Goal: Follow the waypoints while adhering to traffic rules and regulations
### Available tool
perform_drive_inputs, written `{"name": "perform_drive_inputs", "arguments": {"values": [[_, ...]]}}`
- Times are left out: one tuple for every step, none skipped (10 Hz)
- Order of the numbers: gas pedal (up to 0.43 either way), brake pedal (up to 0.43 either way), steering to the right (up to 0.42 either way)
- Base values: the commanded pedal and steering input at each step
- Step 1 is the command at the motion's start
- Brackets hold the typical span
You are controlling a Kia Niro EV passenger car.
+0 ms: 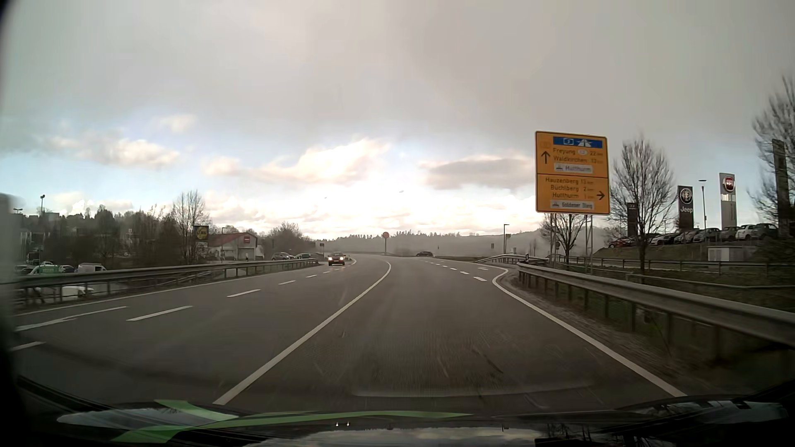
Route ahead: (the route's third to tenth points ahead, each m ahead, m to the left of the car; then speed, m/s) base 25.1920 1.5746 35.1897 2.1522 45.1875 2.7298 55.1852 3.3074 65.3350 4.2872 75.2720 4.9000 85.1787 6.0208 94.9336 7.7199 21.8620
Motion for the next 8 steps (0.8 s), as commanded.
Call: {"name": "perform_drive_inputs", "arguments": {"values": [[0.169,0.000,-0.013],[0.169,0.000,-0.012],[0.169,0.000,-0.013],[0.169,0.000,-0.012],[0.169,0.000,-0.012],[0.169,0.000,-0.011],[0.169,0.000,-0.009],[0.169,0.000,-0.009]]}}
